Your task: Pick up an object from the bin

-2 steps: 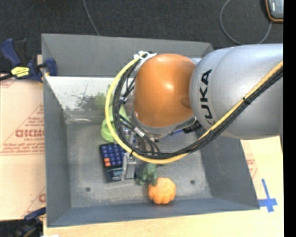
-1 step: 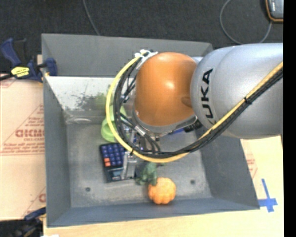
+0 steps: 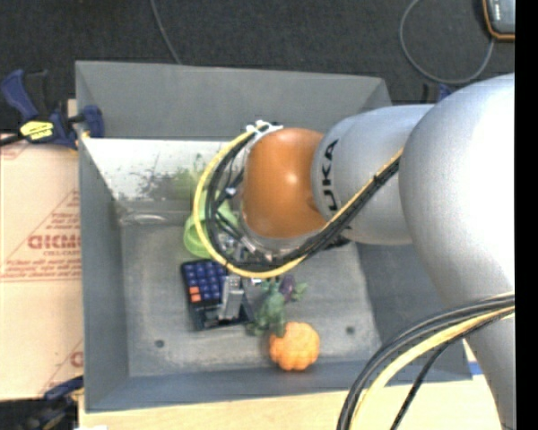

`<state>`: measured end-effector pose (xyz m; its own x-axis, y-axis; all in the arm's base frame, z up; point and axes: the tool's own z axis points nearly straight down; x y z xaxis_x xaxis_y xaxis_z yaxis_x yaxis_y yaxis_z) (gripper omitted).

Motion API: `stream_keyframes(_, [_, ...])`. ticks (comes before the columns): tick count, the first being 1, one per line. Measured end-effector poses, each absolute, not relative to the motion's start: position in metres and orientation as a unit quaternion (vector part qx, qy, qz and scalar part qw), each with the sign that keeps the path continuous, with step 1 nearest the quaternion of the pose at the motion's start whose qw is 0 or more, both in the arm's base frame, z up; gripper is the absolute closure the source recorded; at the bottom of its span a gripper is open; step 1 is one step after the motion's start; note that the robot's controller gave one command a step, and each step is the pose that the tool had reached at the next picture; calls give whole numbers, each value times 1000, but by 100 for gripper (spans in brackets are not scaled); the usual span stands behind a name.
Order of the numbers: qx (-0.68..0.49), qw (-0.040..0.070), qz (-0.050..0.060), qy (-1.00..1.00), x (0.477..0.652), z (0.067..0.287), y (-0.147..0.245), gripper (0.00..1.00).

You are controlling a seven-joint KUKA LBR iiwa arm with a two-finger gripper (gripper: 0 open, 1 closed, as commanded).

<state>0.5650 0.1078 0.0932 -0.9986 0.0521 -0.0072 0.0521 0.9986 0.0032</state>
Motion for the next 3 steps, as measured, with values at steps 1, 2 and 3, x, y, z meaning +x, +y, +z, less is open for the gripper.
stream_keyframes(1, [104,7,4,994,562,157,117,0])
stream_keyframes(2, [110,5,2,994,563,100,121,0])
stream_keyframes(3, [195,10,7,981,576,71,108,0])
